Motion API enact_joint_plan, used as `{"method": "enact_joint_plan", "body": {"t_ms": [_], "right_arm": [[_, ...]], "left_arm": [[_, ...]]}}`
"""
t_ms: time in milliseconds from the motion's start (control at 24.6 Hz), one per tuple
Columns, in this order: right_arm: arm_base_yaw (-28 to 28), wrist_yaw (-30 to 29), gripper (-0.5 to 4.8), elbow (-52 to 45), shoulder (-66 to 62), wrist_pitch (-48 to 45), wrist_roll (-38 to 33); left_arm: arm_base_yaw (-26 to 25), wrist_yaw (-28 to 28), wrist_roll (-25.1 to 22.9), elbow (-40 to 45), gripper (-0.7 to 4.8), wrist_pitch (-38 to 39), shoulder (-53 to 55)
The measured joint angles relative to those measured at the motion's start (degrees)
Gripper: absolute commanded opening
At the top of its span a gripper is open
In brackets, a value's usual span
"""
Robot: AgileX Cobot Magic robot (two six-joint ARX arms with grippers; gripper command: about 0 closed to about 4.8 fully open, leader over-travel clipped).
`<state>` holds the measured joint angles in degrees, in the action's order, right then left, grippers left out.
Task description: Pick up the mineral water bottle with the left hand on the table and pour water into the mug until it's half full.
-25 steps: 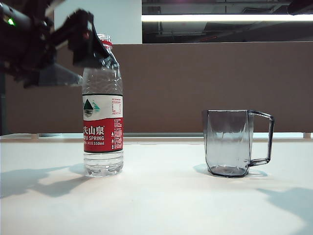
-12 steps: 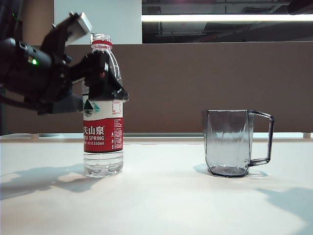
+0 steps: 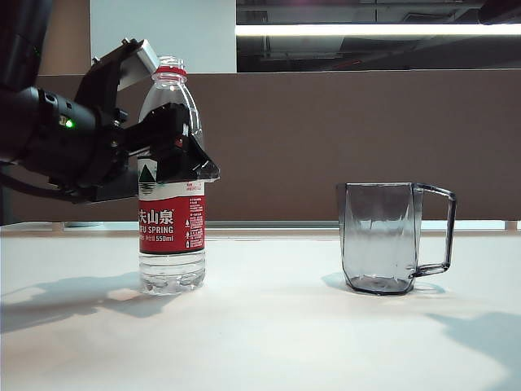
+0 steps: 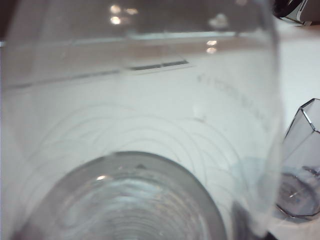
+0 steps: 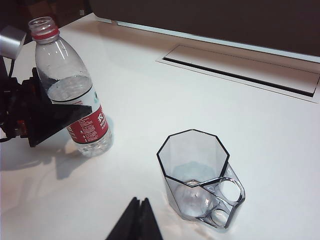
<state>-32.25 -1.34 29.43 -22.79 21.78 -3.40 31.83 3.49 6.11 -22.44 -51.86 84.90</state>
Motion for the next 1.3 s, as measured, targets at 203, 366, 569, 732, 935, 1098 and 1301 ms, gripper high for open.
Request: {"method": "enact_joint_plan", "body": {"t_ms": [203, 366, 569, 732, 935, 1098, 1301], "right_arm": [[0.0, 0.02, -0.09, 0.0, 0.0, 0.0, 0.0], [0.0, 0.0, -0.09, 0.0, 0.0, 0.0, 0.0], [0.0, 0.0, -0.09, 0.0, -0.02, 0.0, 0.04], [0.0, 0.02, -0.09, 0.0, 0.0, 0.0, 0.04], [0.0, 0.0, -0.09, 0.0, 0.0, 0.0, 0.04], [0.0, 0.0, -0.09, 0.0, 0.0, 0.0, 0.22], [0.0, 0.0, -0.09, 0.0, -0.02, 0.0, 0.22]], "left_arm": [[0.0, 0.0, 0.0, 0.0, 4.79, -2.45, 2.21], [0.0, 0.0, 0.0, 0.0, 4.79, -3.1, 3.52], [0.0, 0.0, 0.0, 0.0, 4.79, -5.14, 4.35], [0.0, 0.0, 0.0, 0.0, 4.79, -5.33, 4.35], [0.0, -0.04, 0.13, 0.0, 3.32, -5.79, 4.35], [0.0, 0.0, 0.26, 0.0, 2.73, -6.03, 4.44], [0.0, 0.0, 0.37, 0.02, 2.73, -6.14, 4.46]]}}
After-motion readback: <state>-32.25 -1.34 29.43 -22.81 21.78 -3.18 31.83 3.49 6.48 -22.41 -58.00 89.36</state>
